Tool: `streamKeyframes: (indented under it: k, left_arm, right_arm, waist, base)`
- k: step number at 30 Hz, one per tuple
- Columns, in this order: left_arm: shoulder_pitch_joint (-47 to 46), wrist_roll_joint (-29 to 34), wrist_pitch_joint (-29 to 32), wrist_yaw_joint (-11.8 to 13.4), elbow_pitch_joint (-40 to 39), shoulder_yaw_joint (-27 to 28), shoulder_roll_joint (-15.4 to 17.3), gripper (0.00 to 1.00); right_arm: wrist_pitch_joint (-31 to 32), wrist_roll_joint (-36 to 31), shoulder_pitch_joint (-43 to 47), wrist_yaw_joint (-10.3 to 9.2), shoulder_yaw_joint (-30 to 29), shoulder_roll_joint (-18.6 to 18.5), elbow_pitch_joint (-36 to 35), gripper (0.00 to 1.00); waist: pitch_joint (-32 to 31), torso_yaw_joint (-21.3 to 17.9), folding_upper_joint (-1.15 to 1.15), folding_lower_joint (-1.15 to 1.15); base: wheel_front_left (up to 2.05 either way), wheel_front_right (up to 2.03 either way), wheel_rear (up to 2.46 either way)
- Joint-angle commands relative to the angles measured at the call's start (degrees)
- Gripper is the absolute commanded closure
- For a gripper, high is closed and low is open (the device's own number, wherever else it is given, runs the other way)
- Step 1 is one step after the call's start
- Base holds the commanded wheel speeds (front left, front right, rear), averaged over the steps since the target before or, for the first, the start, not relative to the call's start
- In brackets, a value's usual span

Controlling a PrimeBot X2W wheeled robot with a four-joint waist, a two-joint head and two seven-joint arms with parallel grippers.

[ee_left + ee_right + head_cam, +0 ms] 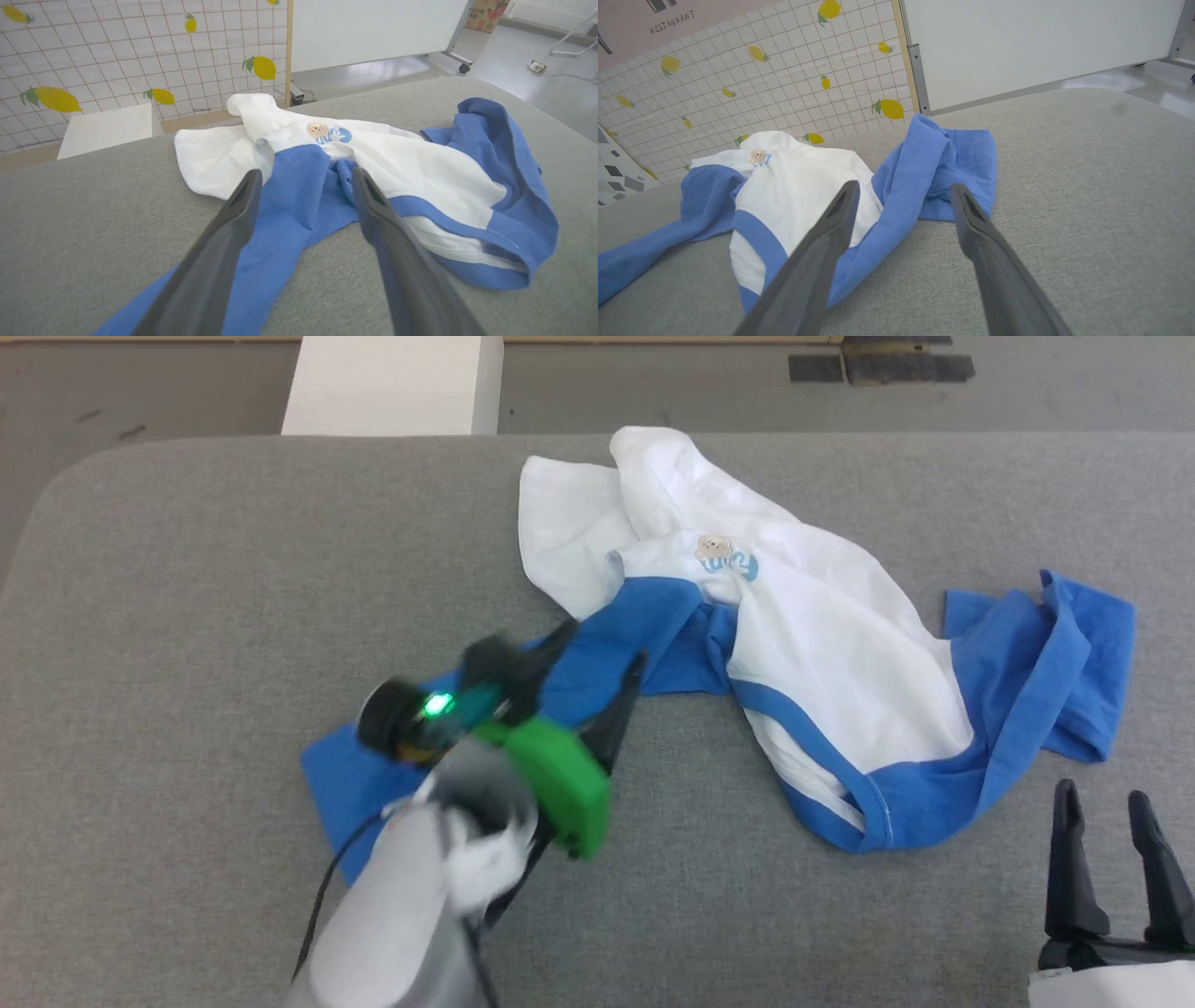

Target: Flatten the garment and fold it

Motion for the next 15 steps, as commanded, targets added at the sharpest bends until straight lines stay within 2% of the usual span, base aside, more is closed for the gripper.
streamKeyframes:
  k: [1, 7, 15]
  left_arm:
    - [-3.37, 0.43, 3.05, -0.34, 2.19, -0.79, -0.23, 0.00]
    - [-13.83, -0.21, 16.59, 0.12, 15.21, -3.49, -1.35, 0.00]
    - [-20.80, 0.52, 23.26, 3.33, 29.26, -3.62, -0.96, 0.00]
  right_arm:
    - [-0.58, 0.32, -1.17, -0.08, 0.45, -0.02, 0.29, 0.00]
    - [-0.74, 0.60, -2.84, -0.08, 1.71, -0.02, 1.25, 0.00]
    - [-1.06, 1.26, -5.18, -0.08, 3.17, -0.02, 2.69, 0.00]
  waist:
    - [1.27, -0.41, 0.00, 0.00]
    - [4.48, -2.43, 0.00, 0.00]
    - [8.32, -6.14, 0.00, 0.00]
  base:
    - [0.00, 0.00, 0.00]
    - [0.00, 0.00, 0.00]
    - [0.00, 0.00, 0.00]
